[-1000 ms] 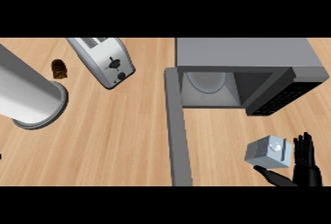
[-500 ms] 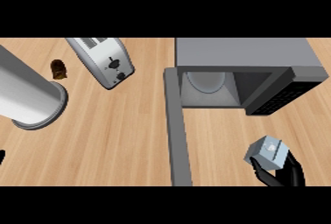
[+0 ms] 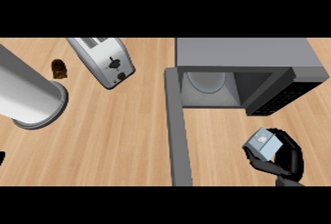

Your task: Pick up the milk, place it into the microwave and close the microwave

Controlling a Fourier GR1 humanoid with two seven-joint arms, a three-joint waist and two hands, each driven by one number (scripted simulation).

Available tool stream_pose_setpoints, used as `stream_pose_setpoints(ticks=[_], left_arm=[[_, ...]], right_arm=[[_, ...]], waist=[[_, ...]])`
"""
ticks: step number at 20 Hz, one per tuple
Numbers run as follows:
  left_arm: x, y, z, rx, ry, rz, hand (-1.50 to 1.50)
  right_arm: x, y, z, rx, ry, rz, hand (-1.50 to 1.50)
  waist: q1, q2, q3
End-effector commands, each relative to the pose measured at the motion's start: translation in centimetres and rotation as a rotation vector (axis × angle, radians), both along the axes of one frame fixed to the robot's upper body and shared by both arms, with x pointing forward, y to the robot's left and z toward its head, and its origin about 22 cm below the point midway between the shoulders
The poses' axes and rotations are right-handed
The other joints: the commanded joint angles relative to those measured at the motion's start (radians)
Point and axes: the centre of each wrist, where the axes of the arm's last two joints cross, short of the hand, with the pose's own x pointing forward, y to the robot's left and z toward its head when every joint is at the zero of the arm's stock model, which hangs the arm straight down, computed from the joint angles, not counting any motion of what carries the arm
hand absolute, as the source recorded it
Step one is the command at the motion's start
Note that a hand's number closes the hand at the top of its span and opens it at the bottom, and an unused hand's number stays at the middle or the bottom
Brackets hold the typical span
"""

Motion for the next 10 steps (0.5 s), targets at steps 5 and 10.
stream_pose_setpoints(ticks=[5,10], left_arm=[[-1.9,0.0,0.2,-0.002,0.007,0.003,-1.5],[-0.6,1.1,-1.3,-0.015,0.001,0.018,-1.5]], right_arm=[[3.8,-1.3,2.8,-0.008,-0.065,0.222,1.5],[4.0,-0.1,4.7,0.038,-0.076,0.32,1.5]], waist=[[0.003,-0.001,0.0],[-0.004,-0.002,-0.001]])
